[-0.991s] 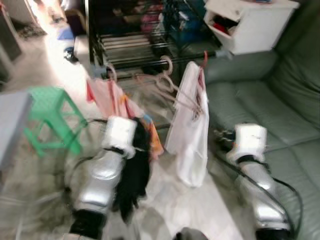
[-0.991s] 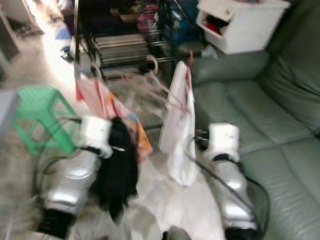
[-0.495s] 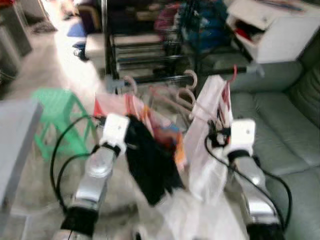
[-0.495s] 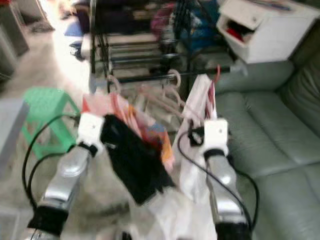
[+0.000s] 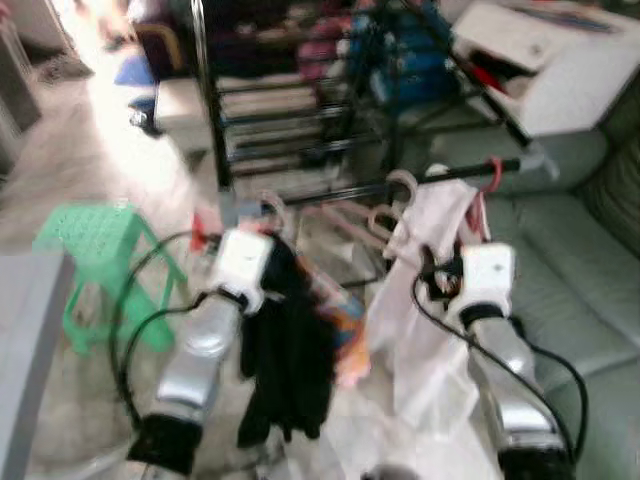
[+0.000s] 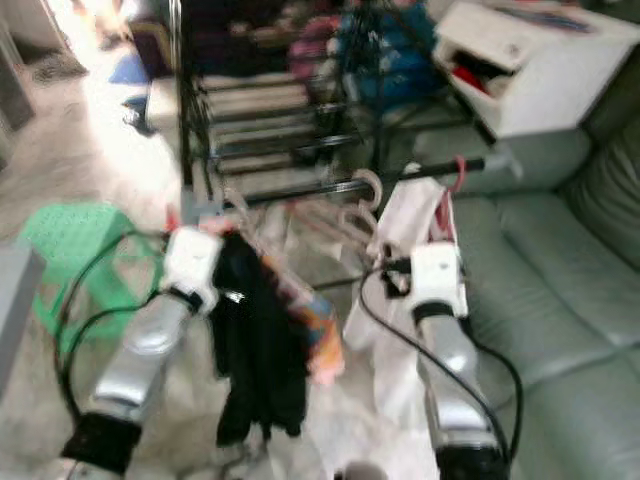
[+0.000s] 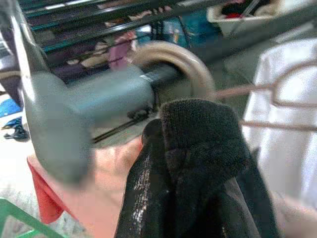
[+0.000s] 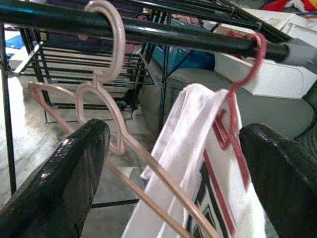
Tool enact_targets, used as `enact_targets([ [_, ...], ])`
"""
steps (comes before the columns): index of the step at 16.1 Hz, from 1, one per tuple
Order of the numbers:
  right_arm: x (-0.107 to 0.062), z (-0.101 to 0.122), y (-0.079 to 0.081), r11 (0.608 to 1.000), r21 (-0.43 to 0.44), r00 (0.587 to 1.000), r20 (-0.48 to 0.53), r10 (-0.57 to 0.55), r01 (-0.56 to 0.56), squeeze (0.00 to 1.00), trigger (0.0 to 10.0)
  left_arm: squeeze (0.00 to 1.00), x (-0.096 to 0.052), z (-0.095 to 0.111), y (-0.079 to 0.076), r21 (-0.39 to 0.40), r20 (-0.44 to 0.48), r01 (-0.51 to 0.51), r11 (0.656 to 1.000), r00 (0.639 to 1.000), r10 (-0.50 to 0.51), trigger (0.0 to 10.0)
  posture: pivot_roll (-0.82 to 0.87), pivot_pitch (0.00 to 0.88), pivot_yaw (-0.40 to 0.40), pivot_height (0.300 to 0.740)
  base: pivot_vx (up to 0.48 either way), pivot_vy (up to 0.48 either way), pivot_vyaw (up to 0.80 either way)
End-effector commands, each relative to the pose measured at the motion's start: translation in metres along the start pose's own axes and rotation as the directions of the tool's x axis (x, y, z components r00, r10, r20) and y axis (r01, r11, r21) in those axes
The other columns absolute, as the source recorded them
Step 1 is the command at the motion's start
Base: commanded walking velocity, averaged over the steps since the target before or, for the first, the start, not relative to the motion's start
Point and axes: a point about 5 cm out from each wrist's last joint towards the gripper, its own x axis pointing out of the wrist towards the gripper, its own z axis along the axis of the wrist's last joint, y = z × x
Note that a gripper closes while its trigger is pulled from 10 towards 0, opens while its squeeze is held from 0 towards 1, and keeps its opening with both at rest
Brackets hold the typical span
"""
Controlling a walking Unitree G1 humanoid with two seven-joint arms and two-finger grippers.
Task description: Hang hanger
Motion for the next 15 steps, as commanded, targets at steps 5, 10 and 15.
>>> enact_targets([
  [5, 0.009, -0.021, -0.022, 0.993, -0.084, 0.986, -0.154, 0.067, -0.081, 0.00, 10.0, 0.00, 0.006, 0.014, -0.009, -0.011, 0.052, 0.023, 1.000, 0.998, -0.022, 10.0, -0.05, 0.026, -0.007, 0.740, 0.000, 0.000, 0.00],
  [10, 0.036, -0.022, -0.042, 0.933, -0.169, 0.925, -0.274, 0.264, -0.317, 0.00, 10.0, 0.00, 0.001, 0.013, -0.012, -0.007, 0.036, 0.049, 0.999, 0.998, -0.048, 10.0, -0.04, 0.068, -0.006, 0.740, 0.000, 0.000, 0.00],
  [15, 0.059, -0.015, -0.056, 0.871, -0.205, 0.861, -0.363, 0.355, -0.446, 0.00, 4.7, 0.00, -0.002, 0.011, -0.008, 0.003, 0.019, 0.060, 0.998, 0.998, -0.060, 10.0, -0.01, 0.073, 0.001, 0.740, 0.000, 0.000, 0.00],
])
